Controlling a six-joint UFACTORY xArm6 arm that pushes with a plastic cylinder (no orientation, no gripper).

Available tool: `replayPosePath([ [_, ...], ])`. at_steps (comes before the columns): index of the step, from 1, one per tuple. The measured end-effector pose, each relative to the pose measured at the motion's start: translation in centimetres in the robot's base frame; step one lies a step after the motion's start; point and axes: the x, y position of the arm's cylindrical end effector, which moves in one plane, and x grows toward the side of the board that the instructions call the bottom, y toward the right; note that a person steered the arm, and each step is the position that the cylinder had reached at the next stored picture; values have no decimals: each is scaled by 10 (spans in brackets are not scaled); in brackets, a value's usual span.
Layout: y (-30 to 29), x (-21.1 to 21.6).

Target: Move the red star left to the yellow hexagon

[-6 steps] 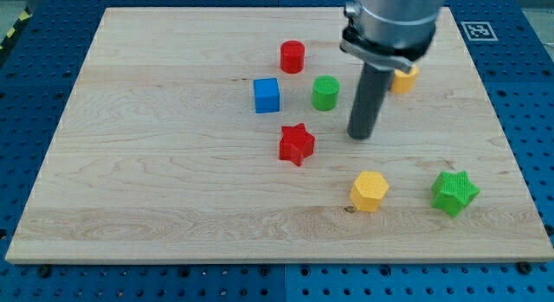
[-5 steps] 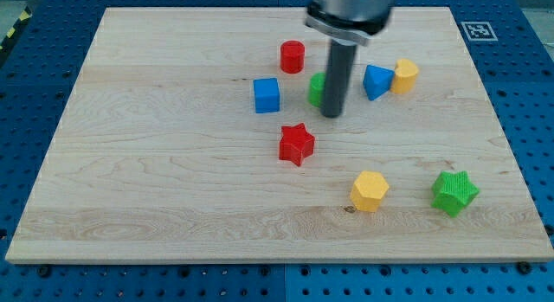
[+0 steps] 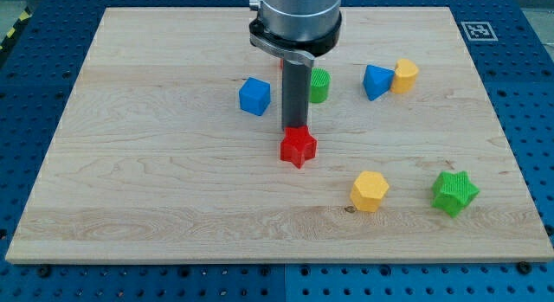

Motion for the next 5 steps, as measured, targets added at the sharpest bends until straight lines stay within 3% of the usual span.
replayPosePath([
  [5, 3, 54],
])
